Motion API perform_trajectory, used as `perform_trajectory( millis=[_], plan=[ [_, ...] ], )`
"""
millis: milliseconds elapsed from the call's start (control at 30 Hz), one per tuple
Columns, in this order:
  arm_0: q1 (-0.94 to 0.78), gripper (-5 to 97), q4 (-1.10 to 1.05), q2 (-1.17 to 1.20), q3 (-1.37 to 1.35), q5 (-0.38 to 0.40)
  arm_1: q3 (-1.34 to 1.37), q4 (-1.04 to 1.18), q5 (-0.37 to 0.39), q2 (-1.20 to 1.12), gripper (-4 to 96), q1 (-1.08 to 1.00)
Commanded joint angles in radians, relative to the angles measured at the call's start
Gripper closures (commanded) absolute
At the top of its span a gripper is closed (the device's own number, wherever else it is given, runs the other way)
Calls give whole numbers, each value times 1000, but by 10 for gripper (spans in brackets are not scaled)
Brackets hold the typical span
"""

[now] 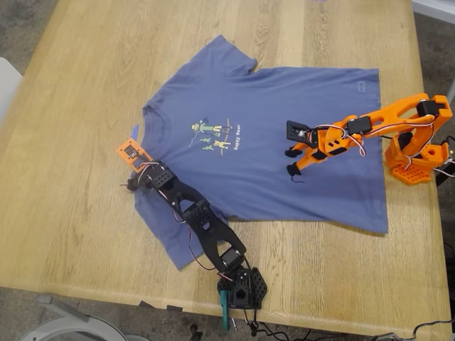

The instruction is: Fold a T-shirt

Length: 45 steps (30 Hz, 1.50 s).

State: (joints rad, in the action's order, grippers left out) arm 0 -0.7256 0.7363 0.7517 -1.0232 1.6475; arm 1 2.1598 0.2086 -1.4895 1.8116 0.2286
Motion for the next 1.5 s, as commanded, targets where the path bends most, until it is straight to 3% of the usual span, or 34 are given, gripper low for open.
perform_trajectory(
  millis=[0,400,733,1067,1467],
  plan=[
    [15,711,23,-5,2,25,-34,-28,6,-8,689,-6],
    [55,916,18,-12,3,84,9,-107,28,-64,667,18],
    [64,918,0,-21,3,92,38,-126,77,-72,631,54],
    [71,918,-5,-23,3,92,61,-181,183,-78,623,49],
    [95,918,3,-14,5,94,17,-311,210,-230,619,25]
  ],
)
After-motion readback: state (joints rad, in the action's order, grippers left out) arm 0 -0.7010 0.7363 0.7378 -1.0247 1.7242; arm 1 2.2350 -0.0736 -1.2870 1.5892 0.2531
